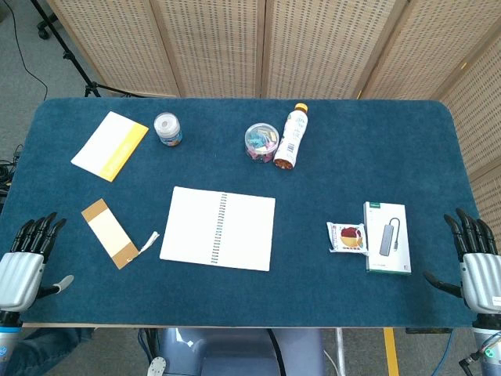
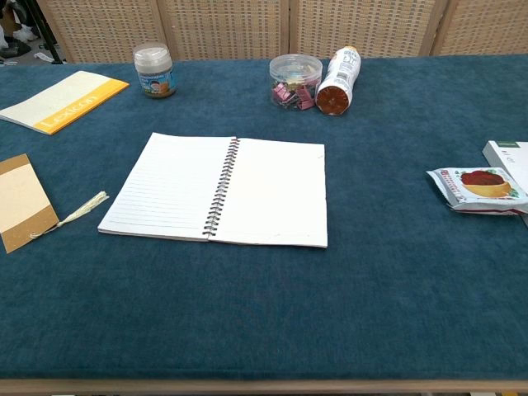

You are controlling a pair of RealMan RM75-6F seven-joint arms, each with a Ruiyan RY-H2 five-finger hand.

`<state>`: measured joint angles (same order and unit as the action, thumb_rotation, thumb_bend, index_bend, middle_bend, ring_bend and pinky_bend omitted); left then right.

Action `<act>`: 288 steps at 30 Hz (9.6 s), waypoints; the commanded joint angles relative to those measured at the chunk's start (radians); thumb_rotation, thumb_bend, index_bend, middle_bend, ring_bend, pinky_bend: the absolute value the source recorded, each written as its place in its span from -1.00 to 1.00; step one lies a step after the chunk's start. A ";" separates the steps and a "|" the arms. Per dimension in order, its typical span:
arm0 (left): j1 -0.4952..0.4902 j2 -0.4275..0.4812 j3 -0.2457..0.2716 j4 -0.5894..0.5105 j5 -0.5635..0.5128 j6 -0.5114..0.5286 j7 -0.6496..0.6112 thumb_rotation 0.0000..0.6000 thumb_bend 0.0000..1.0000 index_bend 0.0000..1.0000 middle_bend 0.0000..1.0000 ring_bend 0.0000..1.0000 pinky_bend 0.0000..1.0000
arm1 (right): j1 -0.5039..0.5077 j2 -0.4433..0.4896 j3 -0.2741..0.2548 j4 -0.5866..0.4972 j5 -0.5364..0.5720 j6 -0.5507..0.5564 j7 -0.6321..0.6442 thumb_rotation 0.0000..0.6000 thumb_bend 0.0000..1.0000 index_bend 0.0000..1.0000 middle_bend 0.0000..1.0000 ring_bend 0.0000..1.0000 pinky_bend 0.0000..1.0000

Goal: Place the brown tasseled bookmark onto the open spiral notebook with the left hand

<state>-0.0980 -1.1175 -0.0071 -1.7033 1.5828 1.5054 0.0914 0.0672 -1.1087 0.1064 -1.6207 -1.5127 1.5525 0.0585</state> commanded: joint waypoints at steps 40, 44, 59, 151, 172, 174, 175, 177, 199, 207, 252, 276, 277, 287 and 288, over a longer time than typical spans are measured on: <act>-0.425 -0.181 0.068 0.641 0.111 -0.566 -0.262 1.00 -0.58 -0.68 -1.00 -1.00 -1.00 | 0.023 -0.059 0.040 0.034 0.133 -0.064 -0.148 1.00 -1.00 -1.00 -1.00 -1.00 -1.00; -0.439 -0.191 0.077 0.650 0.115 -0.569 -0.270 1.00 -0.58 -0.67 -1.00 -1.00 -1.00 | 0.025 -0.060 0.040 0.034 0.136 -0.066 -0.150 1.00 -1.00 -1.00 -1.00 -1.00 -1.00; -0.456 -0.231 0.095 0.673 0.080 -0.584 -0.254 1.00 -0.54 -0.50 -1.00 -1.00 -1.00 | 0.025 -0.055 0.043 0.032 0.151 -0.078 -0.140 1.00 -1.00 -1.00 -1.00 -1.00 -1.00; -1.007 -0.710 0.138 1.075 0.372 -0.414 -0.230 1.00 -0.32 0.03 -1.00 -1.00 -1.00 | 0.038 -0.020 0.103 0.069 0.319 -0.162 -0.096 1.00 -1.00 -1.00 -1.00 -1.00 -1.00; -1.018 -0.702 0.163 1.053 0.331 -0.422 -0.215 1.00 -0.43 -0.58 -1.00 -1.00 -1.00 | 0.037 -0.018 0.103 0.066 0.320 -0.161 -0.097 1.00 -1.00 -1.00 -1.00 -1.00 -1.00; -1.018 -0.701 0.164 1.050 0.329 -0.424 -0.212 1.00 -0.43 -0.58 -1.00 -1.00 -1.00 | 0.037 -0.017 0.103 0.066 0.320 -0.160 -0.097 1.00 -1.00 -1.00 -1.00 -1.00 -1.00; -1.018 -0.700 0.165 1.047 0.327 -0.424 -0.212 1.00 -0.44 -0.58 -1.00 -1.00 -1.00 | 0.037 -0.017 0.103 0.065 0.320 -0.160 -0.097 1.00 -1.00 -1.00 -1.00 -1.00 -1.00; -1.017 -0.698 0.165 1.043 0.325 -0.422 -0.211 1.00 -0.46 -0.58 -1.00 -1.00 -1.00 | 0.037 -0.017 0.103 0.065 0.320 -0.159 -0.096 1.00 -1.00 -1.00 -1.00 -1.00 -1.00; -1.060 -0.451 0.033 0.455 -0.013 -0.764 -0.283 1.00 -0.48 -0.58 -1.00 -1.00 -1.00 | 0.041 -0.017 0.095 0.060 0.314 -0.168 -0.103 1.00 -1.00 -1.00 -1.00 -1.00 -1.00; -1.053 -0.465 -0.001 0.419 -0.130 -0.854 -0.219 1.00 -0.48 -0.58 -1.00 -1.00 -1.00 | 0.041 -0.016 0.096 0.062 0.318 -0.170 -0.099 1.00 -1.00 -1.00 -1.00 -1.00 -1.00; -1.095 -0.428 -0.054 0.308 -0.449 -1.080 -0.098 1.00 -1.00 -0.93 -1.00 -1.00 -1.00 | 0.037 -0.005 0.096 0.053 0.312 -0.167 -0.079 1.00 -1.00 -1.00 -1.00 -1.00 -1.00; -1.141 -0.401 0.015 0.229 -0.715 -1.008 0.064 1.00 -1.00 -0.93 -1.00 -1.00 -1.00 | 0.032 0.005 0.093 0.041 0.298 -0.159 -0.064 1.00 -1.00 -1.00 -1.00 -1.00 -1.00; -1.141 -0.399 0.015 0.227 -0.718 -1.006 0.066 1.00 -1.00 -0.93 -1.00 -1.00 -1.00 | 0.032 0.005 0.093 0.041 0.298 -0.159 -0.064 1.00 -1.00 -1.00 -1.00 -1.00 -1.00; -1.137 -0.389 0.020 0.212 -0.723 -0.998 0.079 1.00 -1.00 -0.93 -1.00 -1.00 -1.00 | 0.030 0.007 0.092 0.036 0.294 -0.153 -0.064 1.00 -1.00 -1.00 -1.00 -1.00 -1.00; -1.136 -0.388 0.021 0.211 -0.721 -0.997 0.080 1.00 -1.00 -0.93 -1.00 -1.00 -1.00 | 0.030 0.007 0.092 0.035 0.294 -0.152 -0.064 1.00 -1.00 -1.00 -1.00 -1.00 -1.00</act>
<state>-1.2351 -1.5062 0.0133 -1.4915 0.8612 0.5083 0.1705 0.0971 -1.1013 0.1984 -1.5851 -1.2187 1.4002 -0.0056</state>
